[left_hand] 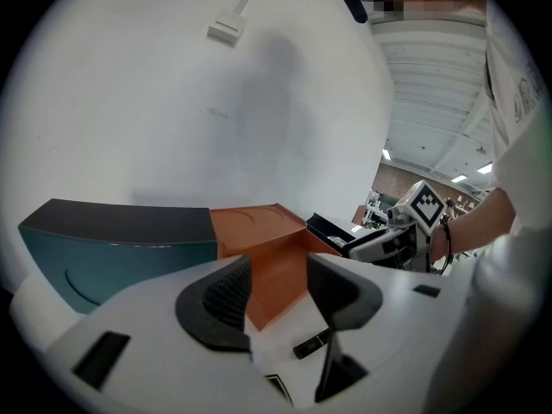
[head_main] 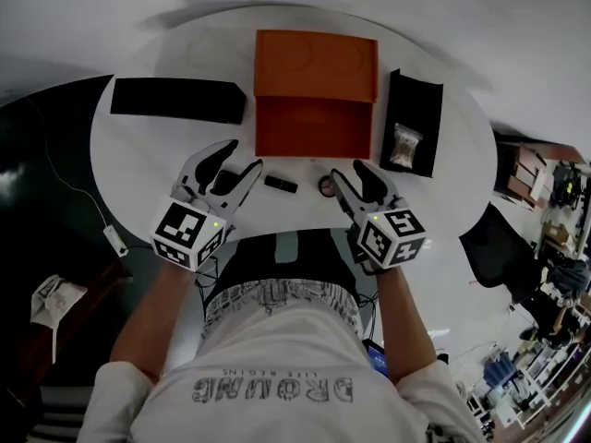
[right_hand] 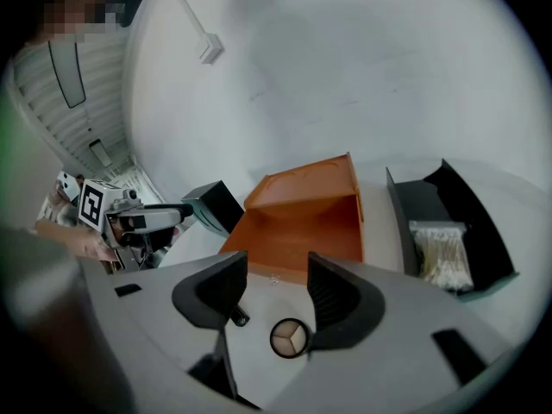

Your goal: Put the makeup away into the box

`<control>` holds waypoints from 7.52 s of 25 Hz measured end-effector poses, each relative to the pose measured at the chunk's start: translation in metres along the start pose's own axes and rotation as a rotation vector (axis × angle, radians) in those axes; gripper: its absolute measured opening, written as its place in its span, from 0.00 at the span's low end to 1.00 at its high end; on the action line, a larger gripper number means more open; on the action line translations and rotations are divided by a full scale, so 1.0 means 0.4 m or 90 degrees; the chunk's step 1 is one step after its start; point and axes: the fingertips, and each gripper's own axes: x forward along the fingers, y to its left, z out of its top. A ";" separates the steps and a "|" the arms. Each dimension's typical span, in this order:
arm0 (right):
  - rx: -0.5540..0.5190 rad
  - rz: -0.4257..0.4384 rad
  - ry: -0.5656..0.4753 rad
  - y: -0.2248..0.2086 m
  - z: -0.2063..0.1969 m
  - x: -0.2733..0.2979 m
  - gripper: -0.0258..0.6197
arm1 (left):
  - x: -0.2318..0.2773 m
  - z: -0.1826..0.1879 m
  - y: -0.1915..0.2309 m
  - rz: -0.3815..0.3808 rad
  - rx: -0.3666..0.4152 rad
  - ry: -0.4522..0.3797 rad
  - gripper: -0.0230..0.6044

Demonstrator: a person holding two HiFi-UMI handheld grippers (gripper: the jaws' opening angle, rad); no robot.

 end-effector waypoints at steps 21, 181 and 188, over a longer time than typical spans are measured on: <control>-0.047 -0.058 0.096 -0.029 -0.201 0.060 0.41 | 0.004 -0.090 0.004 -0.027 -0.017 0.038 0.38; -0.128 -0.074 0.057 -0.018 0.034 0.069 0.36 | 0.006 -0.223 -0.048 -0.113 0.091 0.145 0.38; -0.089 -0.107 0.041 -0.070 -0.001 0.004 0.35 | 0.040 -0.276 -0.091 -0.160 0.175 0.200 0.38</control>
